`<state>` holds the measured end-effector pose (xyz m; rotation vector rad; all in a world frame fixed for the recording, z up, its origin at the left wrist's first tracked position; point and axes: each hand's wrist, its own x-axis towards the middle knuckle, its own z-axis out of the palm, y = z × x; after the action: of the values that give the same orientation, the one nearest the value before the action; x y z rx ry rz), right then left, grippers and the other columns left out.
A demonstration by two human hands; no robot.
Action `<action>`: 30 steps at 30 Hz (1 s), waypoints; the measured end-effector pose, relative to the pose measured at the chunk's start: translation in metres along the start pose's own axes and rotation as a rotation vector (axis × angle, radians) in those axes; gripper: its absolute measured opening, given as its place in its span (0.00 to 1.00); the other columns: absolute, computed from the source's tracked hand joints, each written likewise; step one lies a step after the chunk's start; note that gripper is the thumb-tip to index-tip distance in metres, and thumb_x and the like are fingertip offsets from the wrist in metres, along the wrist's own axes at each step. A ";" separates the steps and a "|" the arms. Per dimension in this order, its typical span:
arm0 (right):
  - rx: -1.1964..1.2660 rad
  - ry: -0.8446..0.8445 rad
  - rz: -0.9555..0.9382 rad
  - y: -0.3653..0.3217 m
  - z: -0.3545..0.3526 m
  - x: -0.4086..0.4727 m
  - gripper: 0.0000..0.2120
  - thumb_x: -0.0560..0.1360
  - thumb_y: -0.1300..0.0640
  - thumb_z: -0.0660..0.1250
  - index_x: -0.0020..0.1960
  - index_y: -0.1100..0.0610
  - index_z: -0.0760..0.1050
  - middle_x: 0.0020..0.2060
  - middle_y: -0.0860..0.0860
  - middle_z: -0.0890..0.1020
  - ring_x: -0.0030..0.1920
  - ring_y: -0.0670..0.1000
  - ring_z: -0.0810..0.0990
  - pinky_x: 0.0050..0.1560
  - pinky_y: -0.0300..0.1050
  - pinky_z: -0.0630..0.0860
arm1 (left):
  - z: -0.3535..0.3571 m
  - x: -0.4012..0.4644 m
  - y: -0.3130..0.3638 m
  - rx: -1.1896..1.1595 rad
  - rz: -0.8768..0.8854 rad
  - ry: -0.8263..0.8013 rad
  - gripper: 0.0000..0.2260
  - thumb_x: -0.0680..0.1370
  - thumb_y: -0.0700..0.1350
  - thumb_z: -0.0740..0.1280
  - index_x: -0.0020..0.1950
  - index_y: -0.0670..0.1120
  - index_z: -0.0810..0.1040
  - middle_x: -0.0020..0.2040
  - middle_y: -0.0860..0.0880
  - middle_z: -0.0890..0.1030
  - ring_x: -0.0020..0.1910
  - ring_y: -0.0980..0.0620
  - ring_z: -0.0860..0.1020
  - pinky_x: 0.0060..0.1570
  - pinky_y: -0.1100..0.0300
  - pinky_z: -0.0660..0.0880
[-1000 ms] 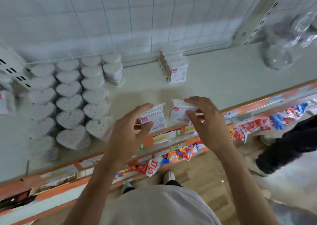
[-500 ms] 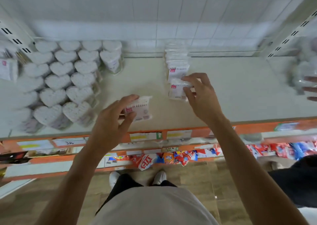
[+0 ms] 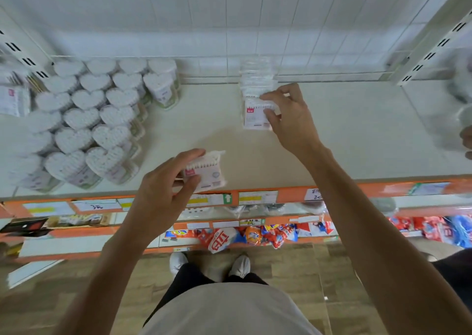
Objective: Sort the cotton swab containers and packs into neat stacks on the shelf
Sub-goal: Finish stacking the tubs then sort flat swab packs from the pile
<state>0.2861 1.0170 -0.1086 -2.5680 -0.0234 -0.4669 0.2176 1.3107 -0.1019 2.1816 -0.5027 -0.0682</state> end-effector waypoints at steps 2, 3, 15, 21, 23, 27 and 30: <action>-0.006 -0.003 -0.002 0.000 0.001 0.001 0.14 0.79 0.63 0.67 0.64 0.58 0.78 0.62 0.58 0.71 0.44 0.49 0.75 0.50 0.41 0.74 | 0.000 -0.002 -0.001 -0.004 0.000 0.000 0.19 0.80 0.41 0.68 0.70 0.53 0.75 0.54 0.61 0.79 0.53 0.64 0.80 0.43 0.73 0.78; -0.008 -0.003 0.003 0.001 0.002 0.002 0.14 0.79 0.63 0.67 0.64 0.58 0.78 0.62 0.57 0.71 0.43 0.47 0.73 0.50 0.41 0.73 | 0.000 -0.003 -0.002 -0.008 -0.002 -0.005 0.19 0.80 0.40 0.68 0.70 0.53 0.75 0.54 0.61 0.79 0.53 0.62 0.81 0.42 0.72 0.78; -0.142 0.081 0.076 -0.026 -0.026 -0.023 0.23 0.76 0.55 0.72 0.68 0.57 0.72 0.71 0.56 0.67 0.66 0.58 0.73 0.56 0.53 0.77 | 0.005 -0.002 0.008 0.046 0.105 -0.027 0.17 0.82 0.45 0.66 0.71 0.53 0.74 0.60 0.54 0.80 0.56 0.56 0.81 0.47 0.67 0.80; 0.007 -0.164 -0.127 -0.076 -0.045 -0.099 0.24 0.77 0.55 0.72 0.70 0.57 0.72 0.65 0.52 0.78 0.57 0.55 0.82 0.54 0.49 0.80 | 0.007 0.015 0.019 0.079 0.198 -0.024 0.18 0.79 0.39 0.69 0.68 0.50 0.77 0.53 0.50 0.80 0.53 0.52 0.81 0.49 0.58 0.82; 0.044 -0.167 -0.109 -0.077 -0.039 -0.106 0.23 0.77 0.55 0.72 0.70 0.57 0.72 0.62 0.52 0.80 0.53 0.55 0.84 0.49 0.53 0.83 | 0.015 0.024 0.027 0.081 0.218 -0.045 0.19 0.78 0.39 0.70 0.68 0.50 0.77 0.54 0.51 0.81 0.53 0.52 0.81 0.49 0.56 0.83; 0.104 -0.071 -0.041 -0.070 -0.038 -0.106 0.20 0.77 0.54 0.72 0.67 0.57 0.74 0.61 0.52 0.79 0.48 0.54 0.85 0.45 0.55 0.84 | 0.030 0.034 0.038 0.063 0.247 -0.073 0.20 0.77 0.40 0.72 0.68 0.50 0.77 0.56 0.50 0.82 0.52 0.52 0.82 0.49 0.55 0.83; 0.121 -0.016 -0.049 -0.066 -0.040 -0.105 0.16 0.77 0.57 0.72 0.63 0.57 0.77 0.60 0.51 0.80 0.46 0.53 0.85 0.46 0.52 0.84 | 0.039 0.037 0.042 0.076 0.263 -0.083 0.20 0.76 0.41 0.73 0.68 0.49 0.76 0.57 0.50 0.82 0.50 0.52 0.82 0.49 0.57 0.83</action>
<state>0.1678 1.0619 -0.0783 -2.4571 -0.1169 -0.4496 0.2288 1.2446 -0.0883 2.1734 -0.8480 0.0032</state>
